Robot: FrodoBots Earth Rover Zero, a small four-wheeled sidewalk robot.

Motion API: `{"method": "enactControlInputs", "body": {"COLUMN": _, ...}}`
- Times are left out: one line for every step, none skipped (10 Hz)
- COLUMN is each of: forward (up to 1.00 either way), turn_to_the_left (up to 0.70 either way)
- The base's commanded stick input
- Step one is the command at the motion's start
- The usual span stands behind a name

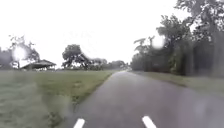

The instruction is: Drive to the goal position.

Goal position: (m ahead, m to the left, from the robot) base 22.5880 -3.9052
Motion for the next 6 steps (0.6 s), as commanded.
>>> {"method": "enactControlInputs", "body": {"forward": 0.7, "turn_to_the_left": 0.0}}
{"method": "enactControlInputs", "body": {"forward": 0.7, "turn_to_the_left": 0.0}}
{"method": "enactControlInputs", "body": {"forward": 0.7, "turn_to_the_left": 0.0}}
{"method": "enactControlInputs", "body": {"forward": 0.7, "turn_to_the_left": -0.08}}
{"method": "enactControlInputs", "body": {"forward": 0.7, "turn_to_the_left": -0.25}}
{"method": "enactControlInputs", "body": {"forward": 0.7, "turn_to_the_left": -0.19}}
